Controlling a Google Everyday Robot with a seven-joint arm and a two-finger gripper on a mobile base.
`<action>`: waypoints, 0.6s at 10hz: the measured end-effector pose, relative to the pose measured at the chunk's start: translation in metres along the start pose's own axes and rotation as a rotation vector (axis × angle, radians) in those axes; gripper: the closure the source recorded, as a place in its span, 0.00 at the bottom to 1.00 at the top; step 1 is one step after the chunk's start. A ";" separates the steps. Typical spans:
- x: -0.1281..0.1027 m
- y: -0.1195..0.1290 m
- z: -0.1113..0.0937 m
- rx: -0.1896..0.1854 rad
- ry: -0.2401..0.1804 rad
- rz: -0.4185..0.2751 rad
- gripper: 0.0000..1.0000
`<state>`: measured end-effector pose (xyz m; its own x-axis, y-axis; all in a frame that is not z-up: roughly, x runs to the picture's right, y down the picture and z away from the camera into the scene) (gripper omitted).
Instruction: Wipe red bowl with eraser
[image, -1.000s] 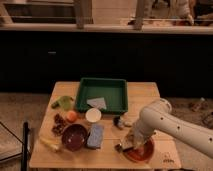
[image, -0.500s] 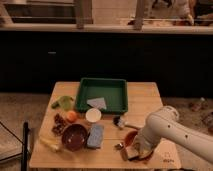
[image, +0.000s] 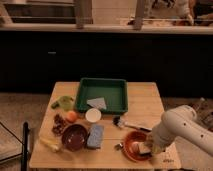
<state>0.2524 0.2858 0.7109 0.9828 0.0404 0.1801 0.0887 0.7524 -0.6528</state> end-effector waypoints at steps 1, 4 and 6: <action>0.002 -0.009 -0.002 0.011 0.004 0.012 1.00; -0.003 -0.031 -0.009 0.044 0.000 0.019 1.00; -0.020 -0.046 -0.009 0.050 -0.003 -0.007 1.00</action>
<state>0.2300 0.2446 0.7309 0.9817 0.0367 0.1867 0.0874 0.7845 -0.6139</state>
